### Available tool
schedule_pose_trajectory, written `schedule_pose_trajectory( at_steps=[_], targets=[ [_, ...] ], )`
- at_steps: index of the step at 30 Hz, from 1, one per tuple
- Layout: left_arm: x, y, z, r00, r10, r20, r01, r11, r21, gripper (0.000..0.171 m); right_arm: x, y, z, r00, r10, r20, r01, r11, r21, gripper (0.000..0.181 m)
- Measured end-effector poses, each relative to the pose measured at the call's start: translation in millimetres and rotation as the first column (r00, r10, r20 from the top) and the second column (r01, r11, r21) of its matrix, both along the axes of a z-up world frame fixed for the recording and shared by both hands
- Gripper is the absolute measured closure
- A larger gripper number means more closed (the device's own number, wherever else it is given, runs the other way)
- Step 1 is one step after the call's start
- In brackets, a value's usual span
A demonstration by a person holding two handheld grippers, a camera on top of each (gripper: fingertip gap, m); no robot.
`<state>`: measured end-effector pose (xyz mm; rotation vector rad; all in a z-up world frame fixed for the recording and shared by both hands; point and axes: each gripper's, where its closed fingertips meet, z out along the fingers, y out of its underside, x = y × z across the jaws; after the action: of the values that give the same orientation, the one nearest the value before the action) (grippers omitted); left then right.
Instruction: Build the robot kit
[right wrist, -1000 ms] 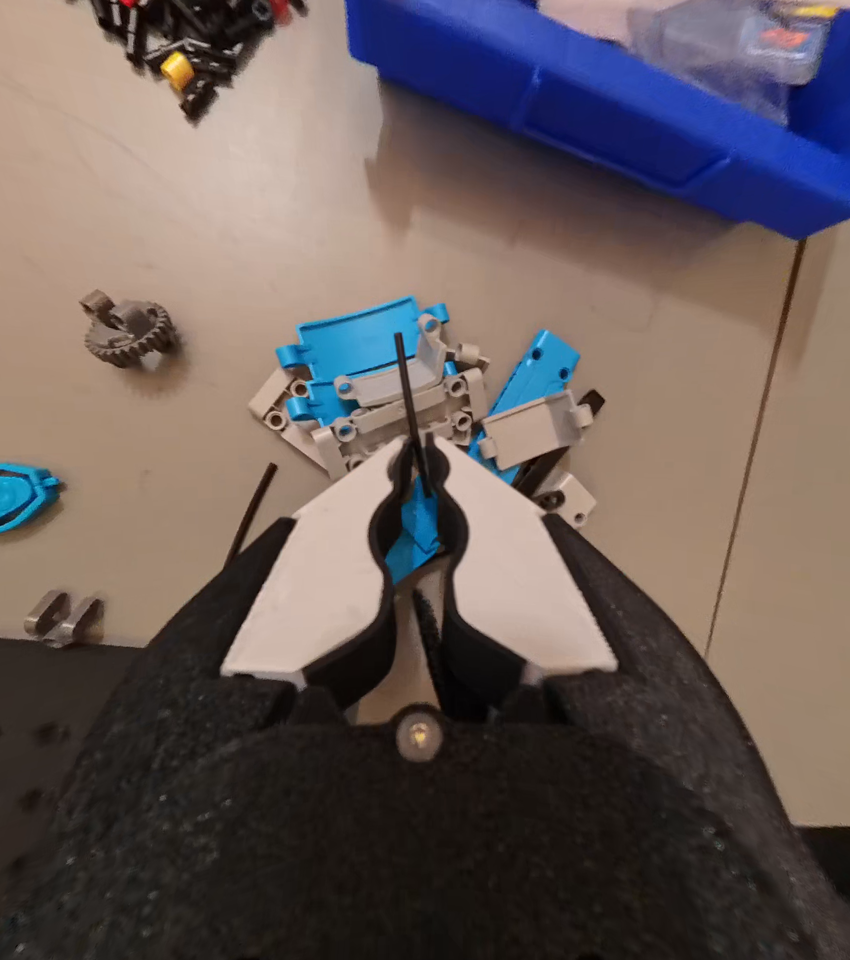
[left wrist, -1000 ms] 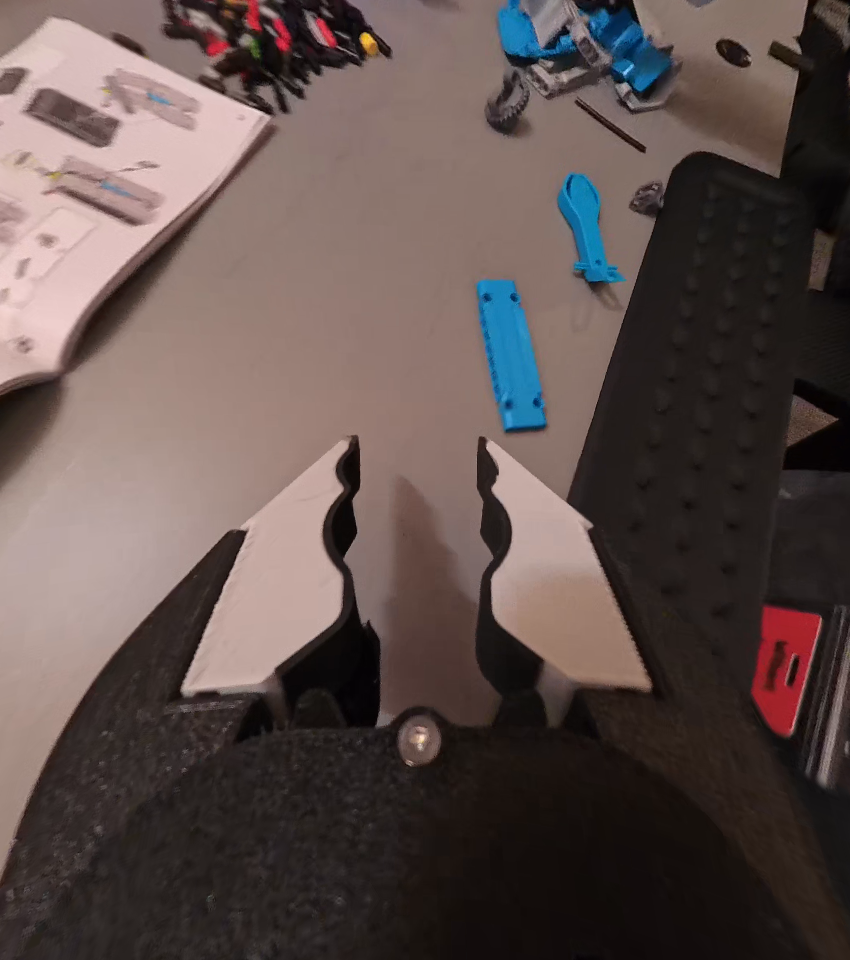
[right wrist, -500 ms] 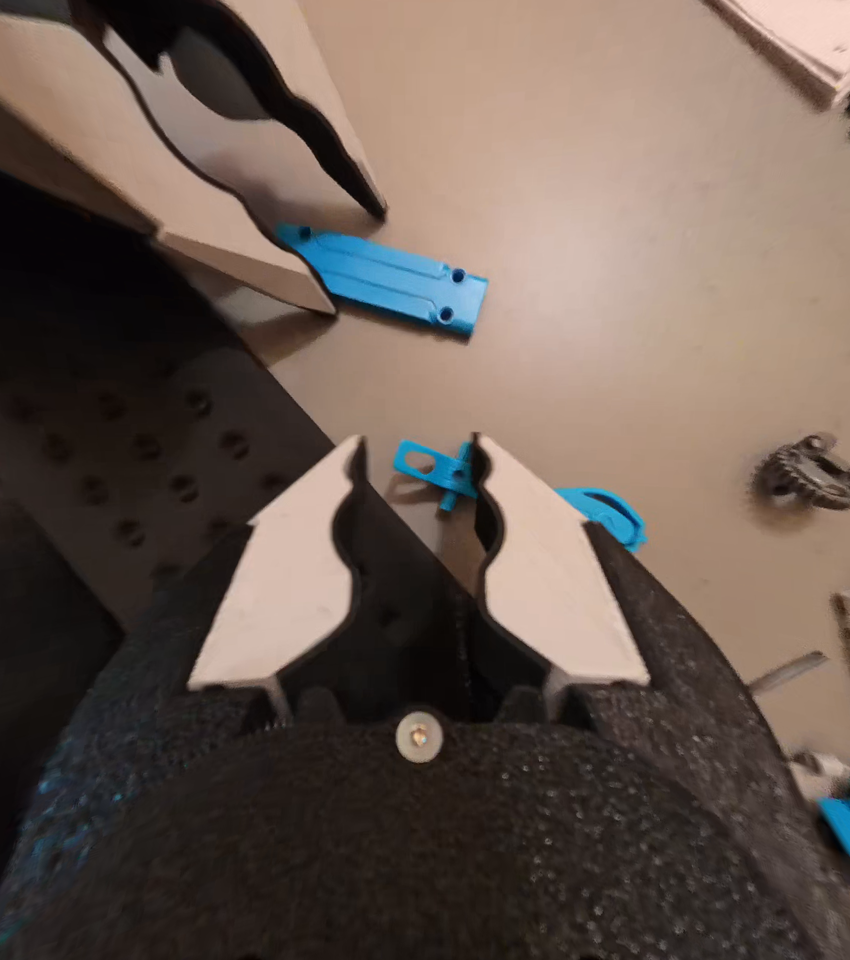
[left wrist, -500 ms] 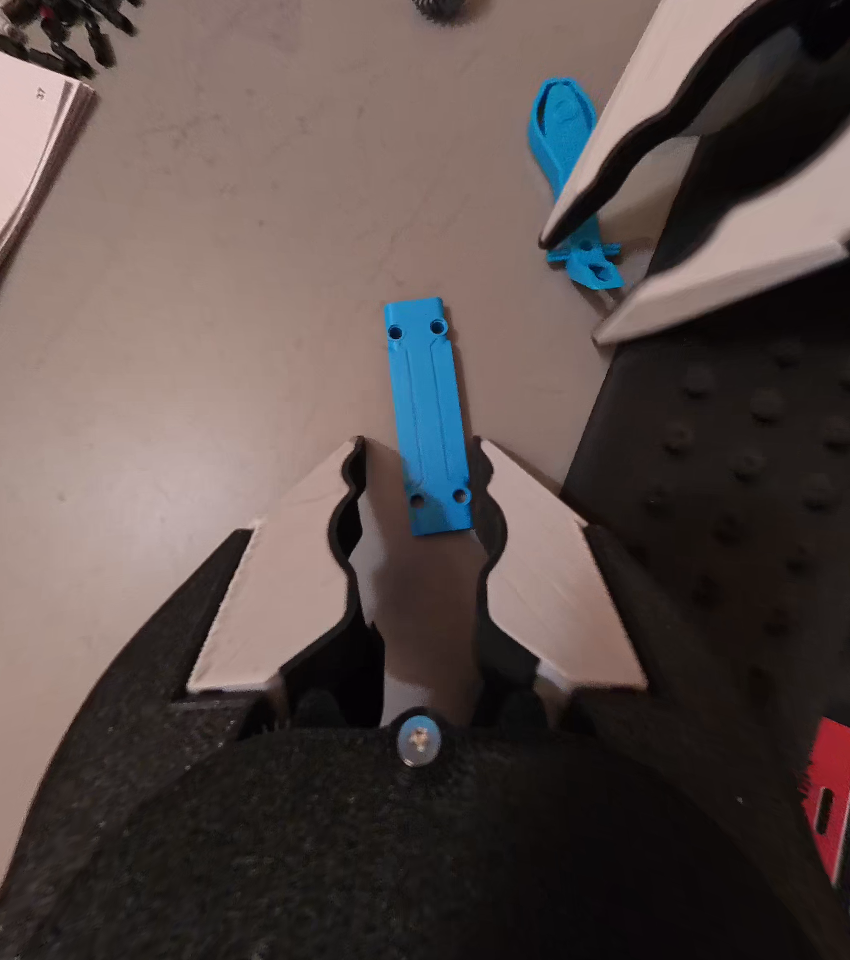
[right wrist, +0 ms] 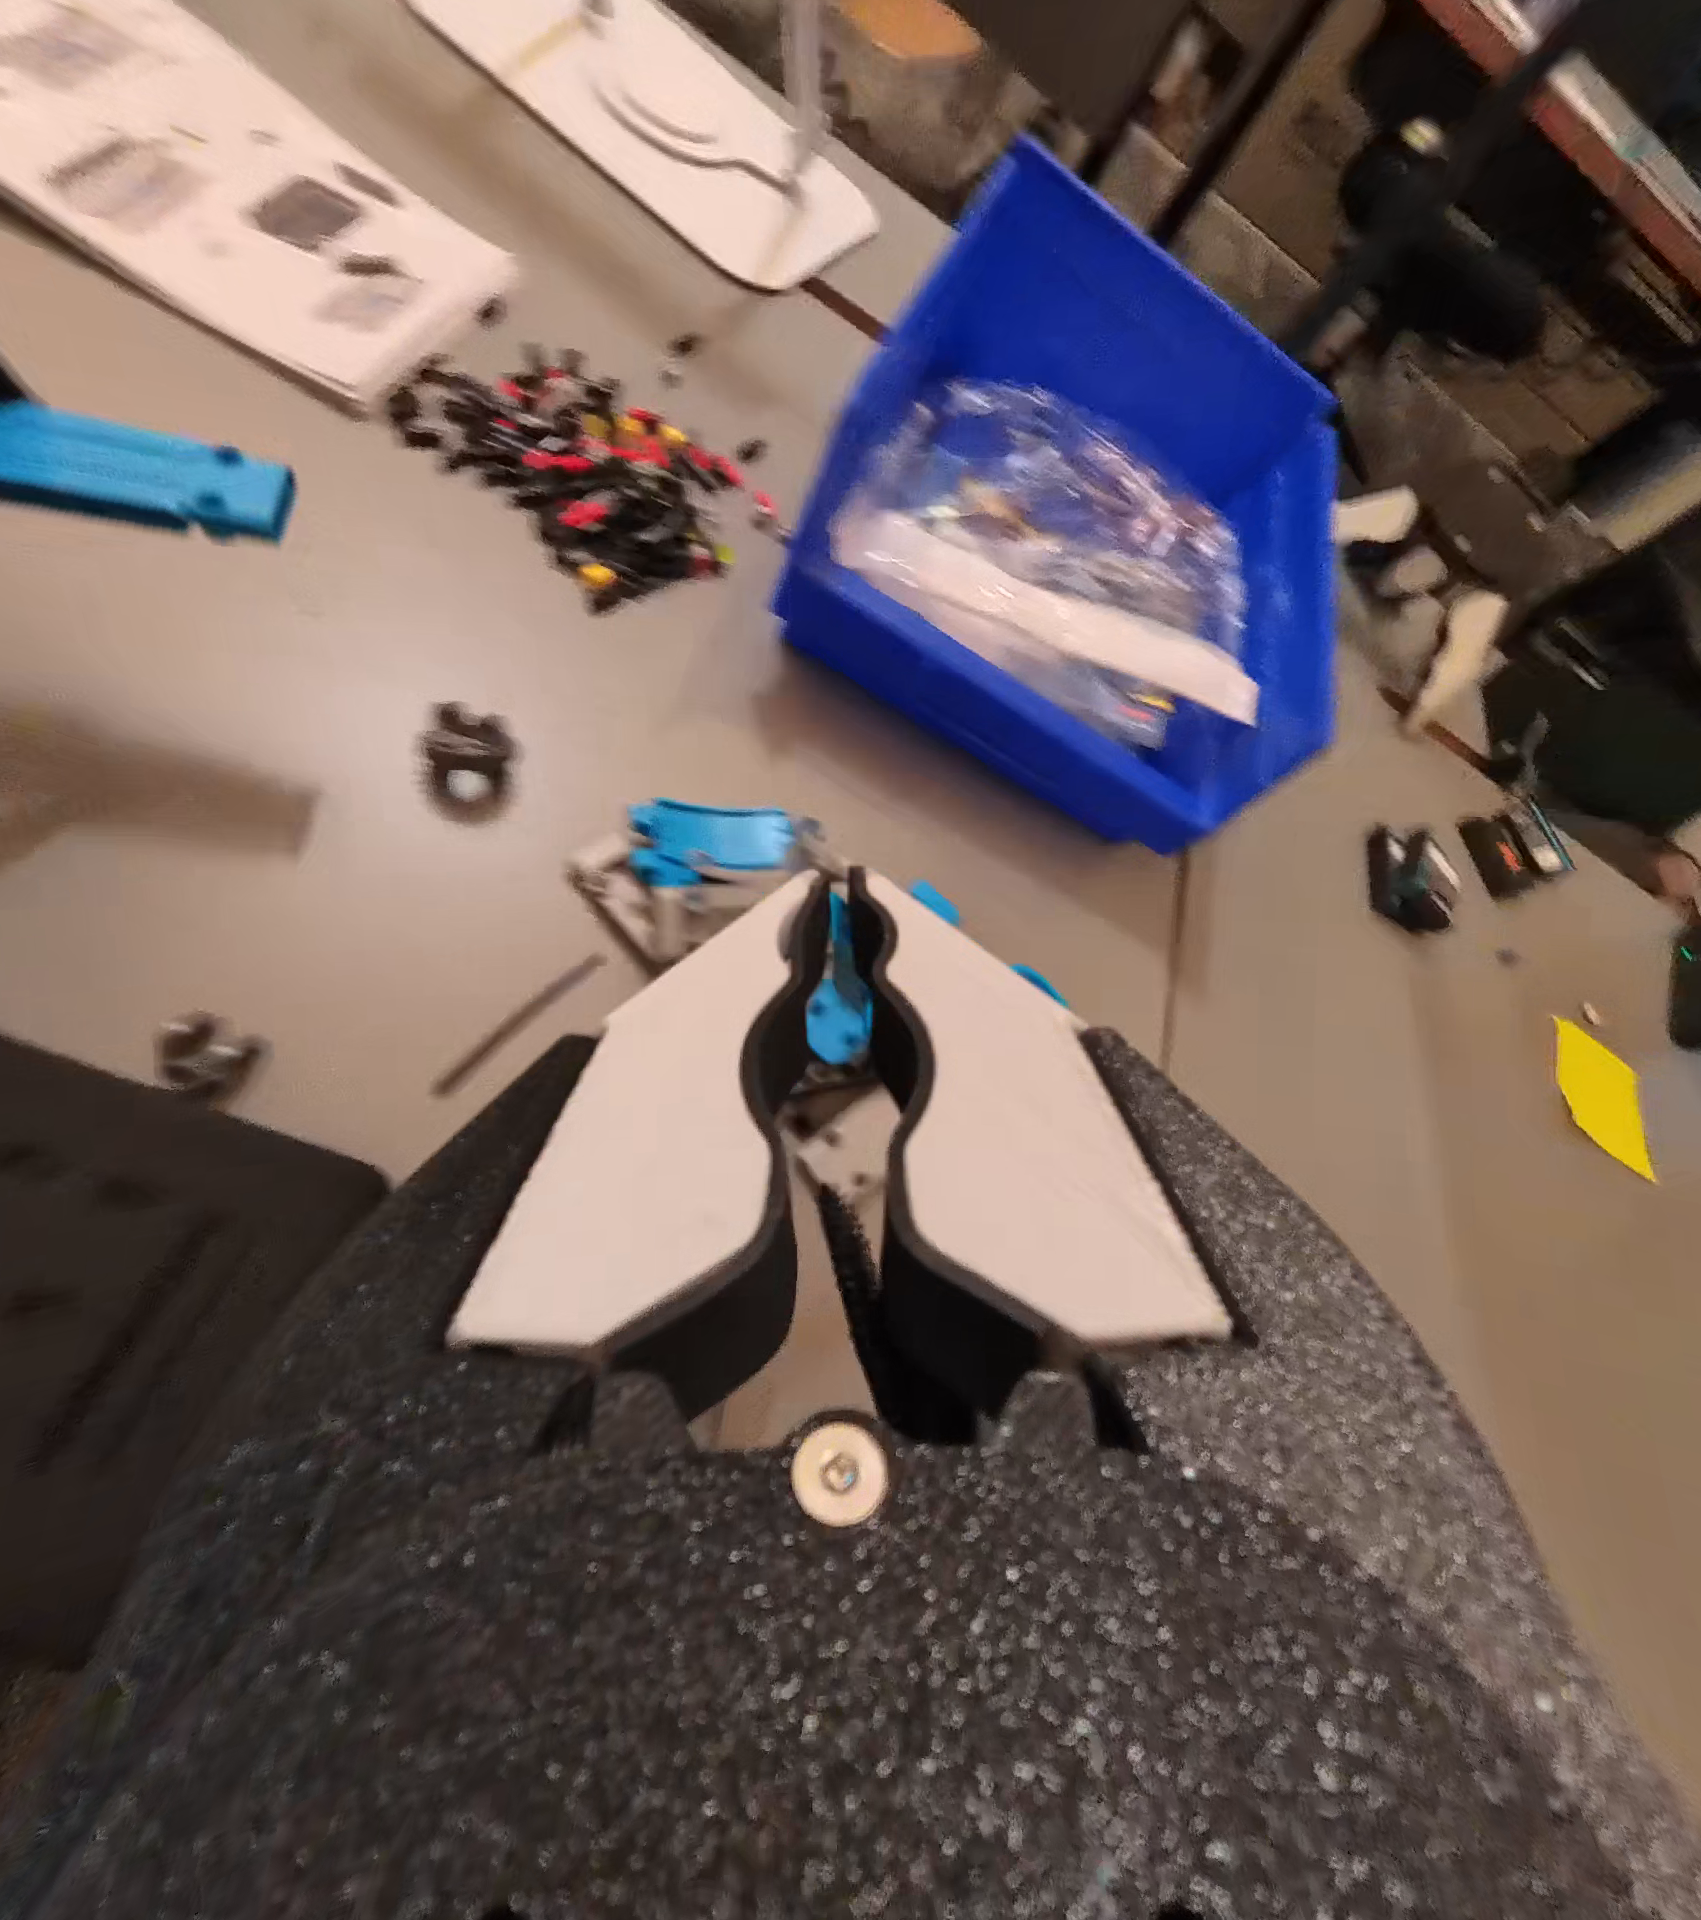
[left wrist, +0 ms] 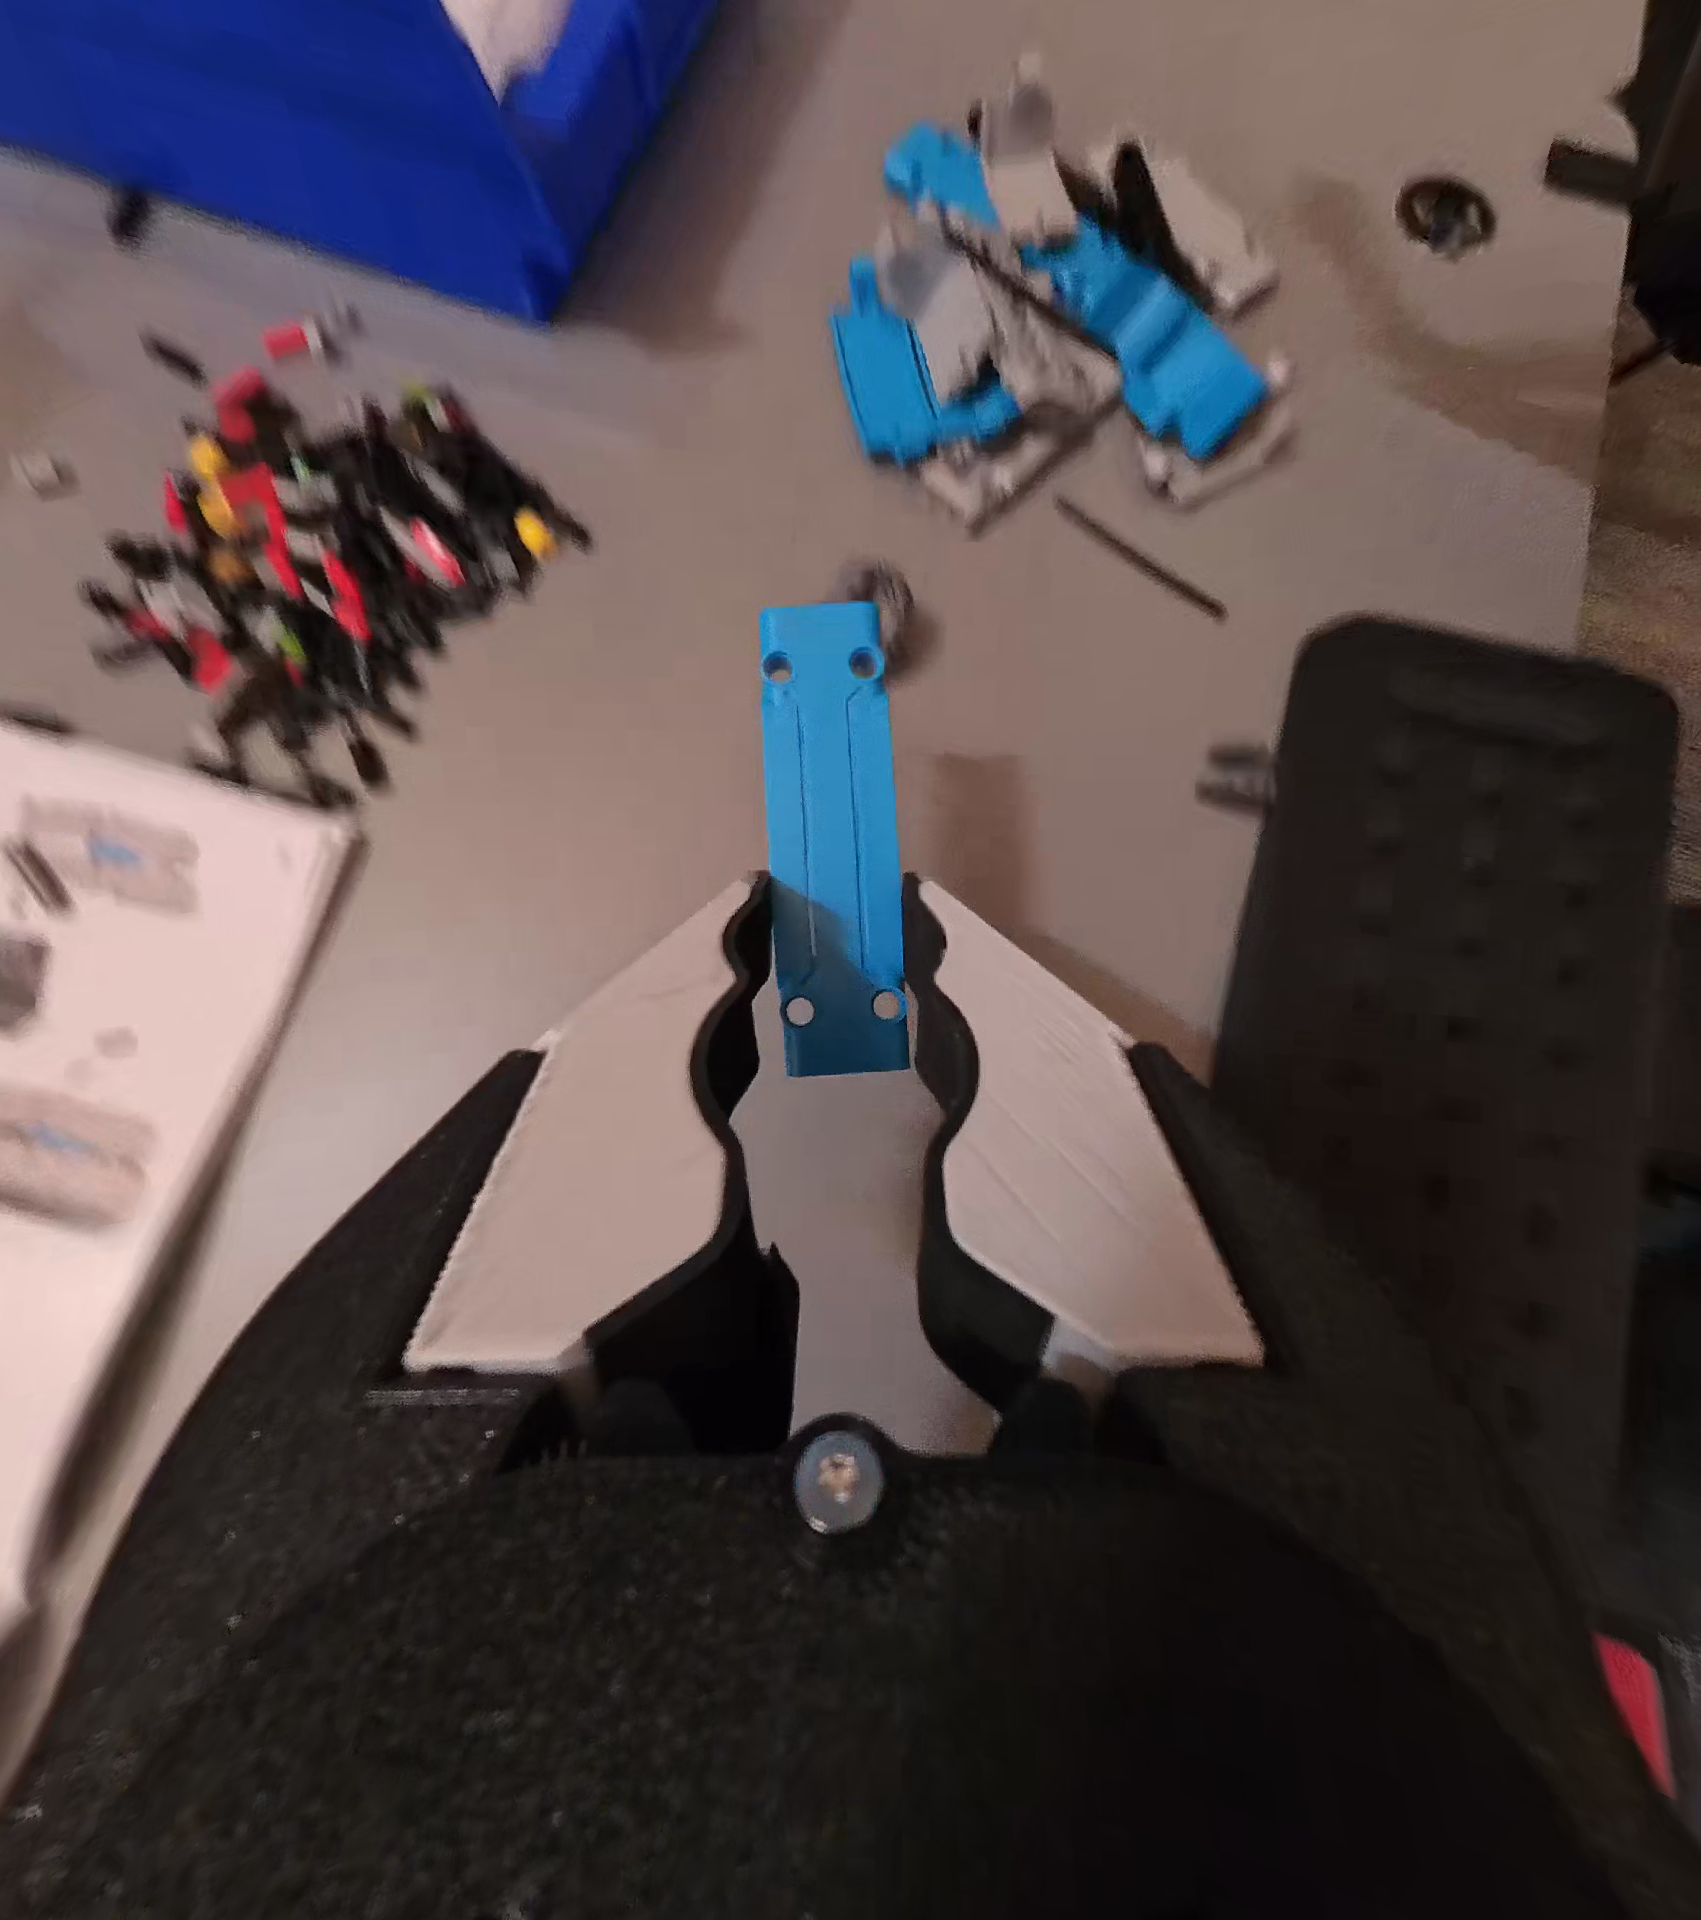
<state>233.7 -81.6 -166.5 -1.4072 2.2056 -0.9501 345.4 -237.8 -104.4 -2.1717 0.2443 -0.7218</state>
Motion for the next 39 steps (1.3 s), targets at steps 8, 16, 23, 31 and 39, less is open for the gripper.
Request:
schedule_pose_trajectory(
  at_steps=[8,16,23,31,39],
  targets=[
    [127.7,-35.4,-32.5,0.986,-0.165,-0.005,0.165,0.986,0.031,0.148,54.5,-33.9,-80.3,0.990,-0.108,-0.093,0.102,0.992,-0.073,0.179],
    [147.7,-50.8,-62.2,0.981,-0.184,-0.060,0.187,0.981,0.053,0.147,33.4,-32.9,-102.2,0.942,-0.119,-0.314,0.132,0.991,0.022,0.157],
    [90.5,3.4,6.8,0.995,-0.042,0.096,0.045,0.999,-0.028,0.121,13.1,-16.7,-25.9,0.925,-0.106,-0.366,0.195,0.956,0.219,0.146],
    [-46.6,188.3,31.9,0.773,0.585,0.243,-0.524,0.806,-0.276,0.118,-80.8,144.3,54.2,0.811,0.303,-0.501,-0.320,0.946,0.054,0.135],
    [-78.0,261.4,8.0,0.663,0.725,0.190,-0.643,0.680,-0.351,0.118,-125.8,349.7,-36.0,0.663,0.365,-0.654,-0.374,0.918,0.134,0.140]
  ],
)
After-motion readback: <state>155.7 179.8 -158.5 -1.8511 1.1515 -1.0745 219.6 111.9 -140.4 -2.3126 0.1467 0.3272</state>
